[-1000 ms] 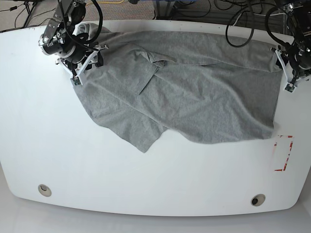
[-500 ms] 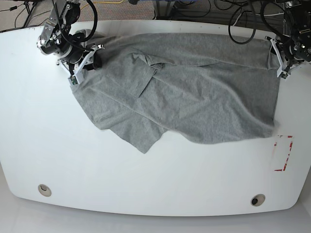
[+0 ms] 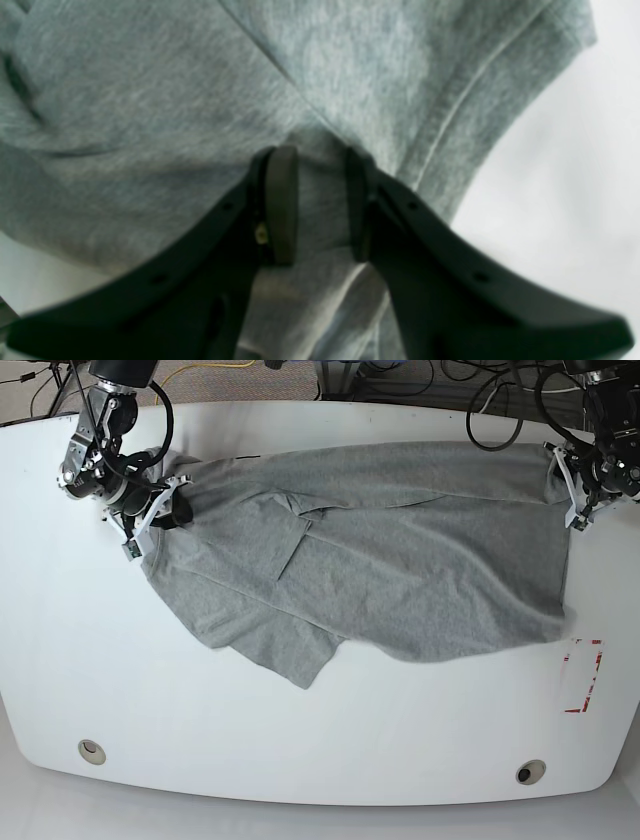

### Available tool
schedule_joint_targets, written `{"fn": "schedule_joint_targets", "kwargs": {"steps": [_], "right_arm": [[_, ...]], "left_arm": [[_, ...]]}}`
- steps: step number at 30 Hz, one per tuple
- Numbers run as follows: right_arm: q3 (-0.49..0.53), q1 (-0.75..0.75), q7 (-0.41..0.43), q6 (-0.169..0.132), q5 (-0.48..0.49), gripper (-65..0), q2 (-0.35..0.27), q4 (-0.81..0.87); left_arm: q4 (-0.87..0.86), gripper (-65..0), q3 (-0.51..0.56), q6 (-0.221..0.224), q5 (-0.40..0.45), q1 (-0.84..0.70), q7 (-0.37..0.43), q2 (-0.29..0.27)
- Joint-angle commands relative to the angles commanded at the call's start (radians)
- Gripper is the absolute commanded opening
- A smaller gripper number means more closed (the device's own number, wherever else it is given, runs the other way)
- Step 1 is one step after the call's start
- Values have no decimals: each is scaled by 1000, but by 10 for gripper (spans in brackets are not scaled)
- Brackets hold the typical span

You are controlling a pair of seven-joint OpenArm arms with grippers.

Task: Layout the t-shirt on the table in an organized manner, then fold the t-shirt properly
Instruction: 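Regrasp the shirt edge with both grippers, then pull the shirt edge taut between both grippers and lay it flat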

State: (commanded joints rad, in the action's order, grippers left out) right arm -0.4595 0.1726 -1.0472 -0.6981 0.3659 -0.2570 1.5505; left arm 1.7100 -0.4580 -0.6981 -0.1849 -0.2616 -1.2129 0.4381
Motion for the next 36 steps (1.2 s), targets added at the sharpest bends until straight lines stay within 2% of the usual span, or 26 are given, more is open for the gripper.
{"fn": "schedule_joint_targets", "kwargs": {"steps": [4,8,15,17,18,26,31,36], "right_arm": [[0,-14,0,0,0,-488,0,0],[3,-15,0,0,0,-488,0,2],[3,-14,0,0,0,-488,11,3],[3,-12,0,0,0,-490,14,3],[3,-12,0,0,0,-490,20,3],[3,-12,0,0,0,-490,29,3],[5,-12,0,0,0,-490,31,3],[5,-12,0,0,0,-490,31,3]], "left_arm": [[26,-394,-5,0,-2,2,0,52],[72,-393,-55,0,-3,2,0,95],[106,-393,-101,0,-3,20,-29,95],[124,-393,-86,0,-3,25,-77,72],[143,-393,-74,0,-8,29,-110,38],[201,-393,-23,0,-123,37,-170,-103],[201,-393,12,0,-130,15,-170,-155],[196,-393,63,0,-130,-17,-166,-166]]}}
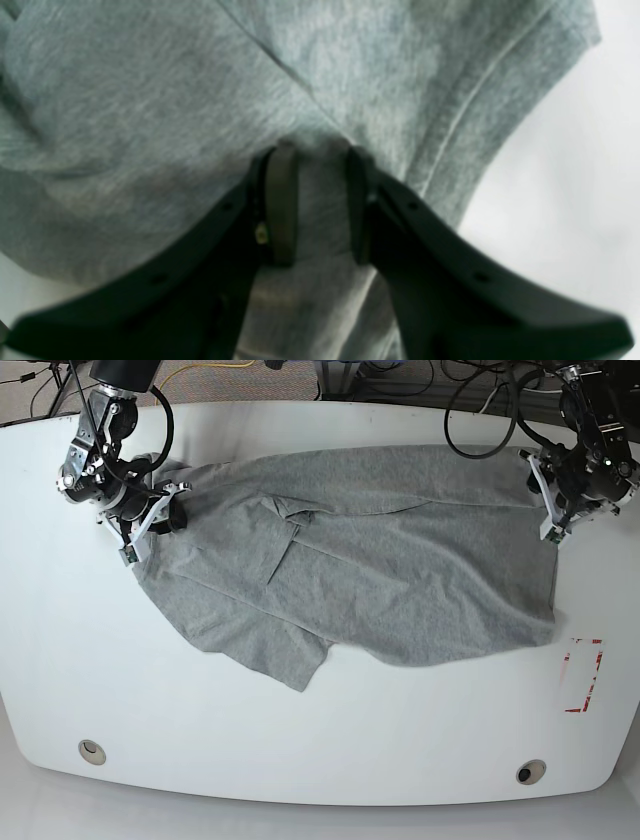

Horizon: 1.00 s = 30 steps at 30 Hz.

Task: Layout the t-shirt on the table in an organized manner, then fold the t-shirt properly
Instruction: 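Pull the shirt edge taut between both grippers and lay it flat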

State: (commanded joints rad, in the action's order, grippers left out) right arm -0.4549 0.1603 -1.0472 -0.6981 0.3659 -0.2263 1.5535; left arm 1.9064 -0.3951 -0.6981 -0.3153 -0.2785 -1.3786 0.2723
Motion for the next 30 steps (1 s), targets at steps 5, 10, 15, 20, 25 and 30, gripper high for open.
{"fn": "schedule_joint_targets", "kwargs": {"steps": [5,10,15,20,25,30], "right_arm": [[0,0,0,0,3,-490,0,0],[0,0,0,0,3,-490,0,0],[-2,0,0,0,3,-490,0,0],[-2,0,0,0,8,-490,0,0],[-2,5,18,0,9,-490,0,-2],[-2,5,26,0,9,-490,0,-5]], "left_arm": [[0,-393,35,0,0,-17,0,2],[0,-393,32,0,0,-20,0,37],[-35,-393,32,0,0,-26,2,106],[-132,-393,32,0,-2,-23,18,189],[-206,-393,32,0,-3,-23,97,253],[-235,-393,20,0,-6,14,132,322]]}}
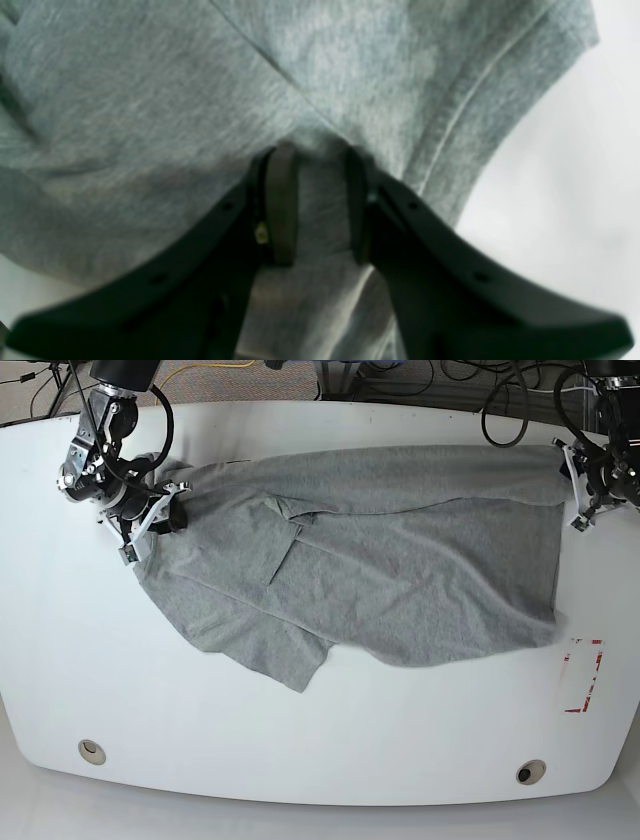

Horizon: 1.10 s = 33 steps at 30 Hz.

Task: Layout the t-shirt on the table in an organized manner, then fold the t-shirt properly
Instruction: 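Pull the shirt edge taut between both grippers and lay it flat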

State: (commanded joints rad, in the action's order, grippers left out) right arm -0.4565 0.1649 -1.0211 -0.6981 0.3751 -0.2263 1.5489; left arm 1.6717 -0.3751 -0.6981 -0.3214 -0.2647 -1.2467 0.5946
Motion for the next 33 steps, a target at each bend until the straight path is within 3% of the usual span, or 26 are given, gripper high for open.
{"fn": "schedule_joint_targets", "kwargs": {"steps": [8,13,19,26,33], "right_arm": [[0,2,0,0,0,-490,0,0],[0,2,0,0,0,-490,0,0],[0,2,0,0,0,-490,0,2],[0,2,0,0,0,-490,0,14],[-2,17,-44,0,0,-490,0,135]], "left_arm": [[20,-393,-77,0,-2,51,-15,28],[92,-393,-77,0,-11,69,-103,14],[207,-393,-75,0,-84,37,-114,-83],[236,-393,-77,0,-83,78,-114,-189],[235,-393,-80,0,26,140,-110,-269]]}}
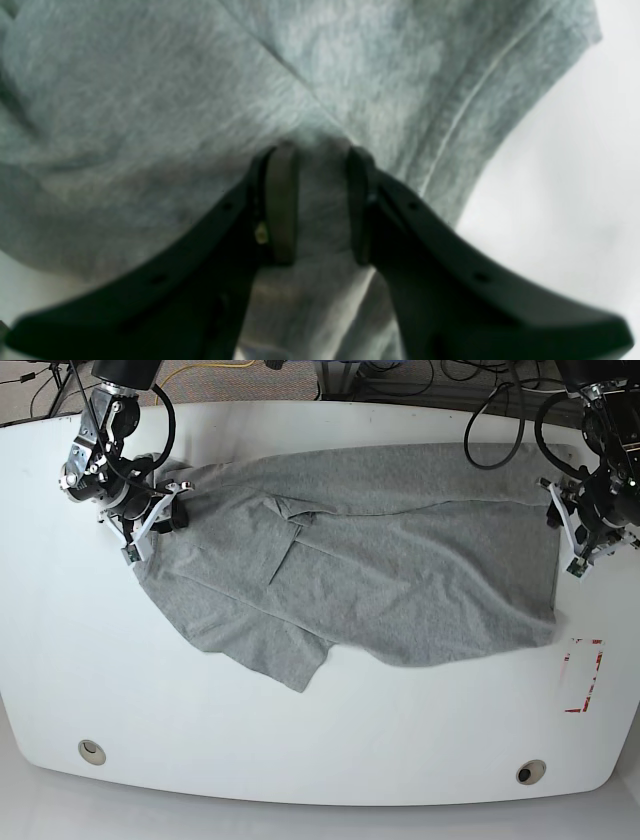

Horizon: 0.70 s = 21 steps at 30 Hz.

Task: Layout the t-shirt on the table in an organized manner, then fold the t-shirt properly
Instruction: 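Pull the shirt edge taut between both grippers and lay it flat, then open both grippers and move them to the shirt's hem corners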

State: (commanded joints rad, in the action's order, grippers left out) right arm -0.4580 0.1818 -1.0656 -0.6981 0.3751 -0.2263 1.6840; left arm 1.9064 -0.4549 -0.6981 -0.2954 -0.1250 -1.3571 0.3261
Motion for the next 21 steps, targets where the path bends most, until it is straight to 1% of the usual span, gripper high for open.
{"fn": "schedule_joint_targets", "kwargs": {"steps": [3,6,11,15,16,18,19,20,21], "right_arm": [[-2,2,-40,0,0,-485,0,75],[-3,2,-63,0,0,-485,0,140],[-5,-12,-66,0,-3,-484,0,203],[-5,-68,-63,0,-14,-471,-6,195],[-5,-86,-61,0,-18,-452,-8,180],[-5,-138,-60,0,-46,-382,-8,138],[-5,-152,-60,0,-57,-361,-8,129],[-5,-203,-49,0,-95,-301,-3,84],[-5,-227,-37,0,-118,-271,-2,60]], "left_arm": [[0,-393,0,0,48,31,0,-23],[-2,-393,0,0,77,68,0,-28],[-55,-393,0,0,81,143,0,-25],[-123,-393,-2,0,81,203,0,-18],[-140,-393,-2,0,81,221,0,-11],[-175,-393,-2,0,81,252,0,9],[-183,-393,-2,0,81,259,0,12],[-204,-393,-2,0,81,281,0,17],[-215,-393,-2,0,81,290,0,18]]}}
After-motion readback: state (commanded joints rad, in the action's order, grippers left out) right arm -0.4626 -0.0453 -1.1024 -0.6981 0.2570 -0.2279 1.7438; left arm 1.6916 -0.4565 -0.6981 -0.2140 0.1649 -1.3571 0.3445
